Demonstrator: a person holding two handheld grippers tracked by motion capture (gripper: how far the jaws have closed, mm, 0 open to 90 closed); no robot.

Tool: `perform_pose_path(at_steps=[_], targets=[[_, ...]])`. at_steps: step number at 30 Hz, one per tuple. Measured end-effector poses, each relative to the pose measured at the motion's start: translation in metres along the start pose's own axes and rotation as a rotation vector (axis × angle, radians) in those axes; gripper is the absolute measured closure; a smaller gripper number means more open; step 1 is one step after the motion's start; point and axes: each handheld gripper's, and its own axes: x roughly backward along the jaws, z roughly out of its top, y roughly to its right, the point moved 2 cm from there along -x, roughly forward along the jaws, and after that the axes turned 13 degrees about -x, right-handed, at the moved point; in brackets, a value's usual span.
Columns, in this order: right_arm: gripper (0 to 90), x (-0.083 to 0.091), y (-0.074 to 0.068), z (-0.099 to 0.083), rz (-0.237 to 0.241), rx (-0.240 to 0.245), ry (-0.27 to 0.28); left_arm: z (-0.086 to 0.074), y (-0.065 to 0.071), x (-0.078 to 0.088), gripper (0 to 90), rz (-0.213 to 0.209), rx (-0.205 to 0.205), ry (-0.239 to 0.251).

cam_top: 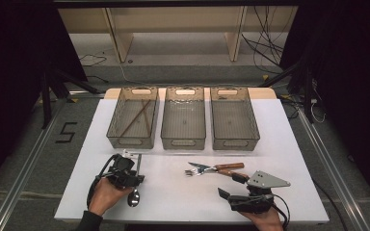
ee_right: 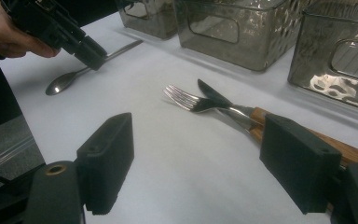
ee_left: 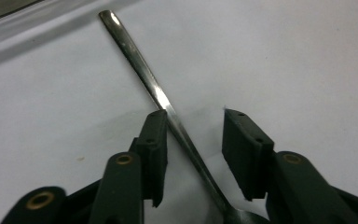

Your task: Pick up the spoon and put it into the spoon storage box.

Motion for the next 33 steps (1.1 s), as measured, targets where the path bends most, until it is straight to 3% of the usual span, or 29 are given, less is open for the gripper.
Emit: perform_pose_path(at_steps=[11,33], targets=[[26.6,0.0005,-0.0007,0.0,-0.002,0.001,0.001,-0.0009,0.0039,0.0021,70.4,0.024,-0.037,-0.045],[26.6,-0.0005,-0.0011,0.0002,0.0,0.01,-0.001,-0.0005,-0.0025,0.0041,78.1,-0.008,-0.003,-0.043]])
